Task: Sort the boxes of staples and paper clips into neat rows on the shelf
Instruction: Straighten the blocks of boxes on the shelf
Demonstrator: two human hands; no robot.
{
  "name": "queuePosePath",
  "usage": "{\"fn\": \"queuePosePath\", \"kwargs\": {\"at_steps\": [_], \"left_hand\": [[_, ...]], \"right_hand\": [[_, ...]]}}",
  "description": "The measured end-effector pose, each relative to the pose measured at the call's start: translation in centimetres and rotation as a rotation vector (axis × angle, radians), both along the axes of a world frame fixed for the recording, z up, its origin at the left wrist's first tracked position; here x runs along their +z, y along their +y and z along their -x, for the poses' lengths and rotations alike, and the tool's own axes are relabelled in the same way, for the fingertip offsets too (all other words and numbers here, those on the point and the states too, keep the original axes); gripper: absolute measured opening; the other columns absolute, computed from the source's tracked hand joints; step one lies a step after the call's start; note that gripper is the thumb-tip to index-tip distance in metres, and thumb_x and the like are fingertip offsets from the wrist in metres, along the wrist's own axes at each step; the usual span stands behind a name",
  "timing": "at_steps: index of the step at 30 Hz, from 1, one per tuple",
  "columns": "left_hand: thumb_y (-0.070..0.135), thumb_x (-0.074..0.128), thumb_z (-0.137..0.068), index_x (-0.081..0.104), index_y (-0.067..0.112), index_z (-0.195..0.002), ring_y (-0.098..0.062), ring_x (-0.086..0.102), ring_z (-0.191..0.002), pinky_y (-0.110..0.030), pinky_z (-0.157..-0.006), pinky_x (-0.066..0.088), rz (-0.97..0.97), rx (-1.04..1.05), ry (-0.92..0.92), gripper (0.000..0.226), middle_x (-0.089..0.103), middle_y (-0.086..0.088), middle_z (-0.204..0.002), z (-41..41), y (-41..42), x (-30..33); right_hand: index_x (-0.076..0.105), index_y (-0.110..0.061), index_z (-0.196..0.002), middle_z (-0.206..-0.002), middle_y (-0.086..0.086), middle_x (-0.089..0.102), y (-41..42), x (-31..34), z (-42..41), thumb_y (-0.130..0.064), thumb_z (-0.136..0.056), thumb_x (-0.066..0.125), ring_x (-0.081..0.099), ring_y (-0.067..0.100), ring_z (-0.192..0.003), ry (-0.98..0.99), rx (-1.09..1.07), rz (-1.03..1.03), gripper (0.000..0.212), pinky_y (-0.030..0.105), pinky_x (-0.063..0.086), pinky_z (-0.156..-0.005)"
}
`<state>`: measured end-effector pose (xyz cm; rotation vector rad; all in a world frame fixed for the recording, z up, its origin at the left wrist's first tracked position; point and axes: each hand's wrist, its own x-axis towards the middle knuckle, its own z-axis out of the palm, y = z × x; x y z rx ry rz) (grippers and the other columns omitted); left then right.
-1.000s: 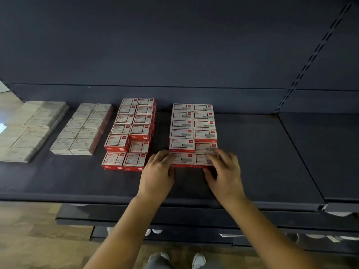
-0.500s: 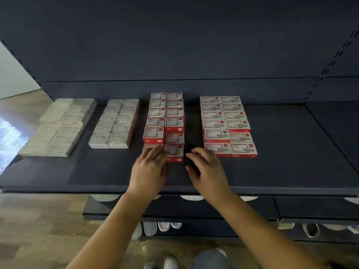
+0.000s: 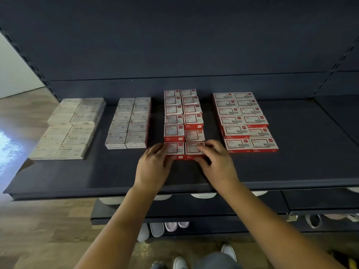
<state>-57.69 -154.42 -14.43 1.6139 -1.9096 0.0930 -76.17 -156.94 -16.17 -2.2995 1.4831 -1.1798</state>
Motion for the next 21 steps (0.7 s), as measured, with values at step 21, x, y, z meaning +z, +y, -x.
{"fn": "queuePosePath", "kwargs": {"at_steps": [21], "left_hand": [[0.032, 0.05, -0.082, 0.07, 0.0, -0.097, -0.028, 0.068, -0.078, -0.031, -0.061, 0.055, 0.088, -0.021, -0.012, 0.04, 0.068, -0.014, -0.096, 0.3, -0.1, -1.4]], "right_hand": [[0.069, -0.003, -0.1, -0.104, 0.016, 0.06, 0.1, -0.7, 0.0, -0.015, -0.073, 0.068, 0.063, 0.027, -0.091, -0.026, -0.037, 0.082, 0.03, 0.032, 0.054, -0.078]]}}
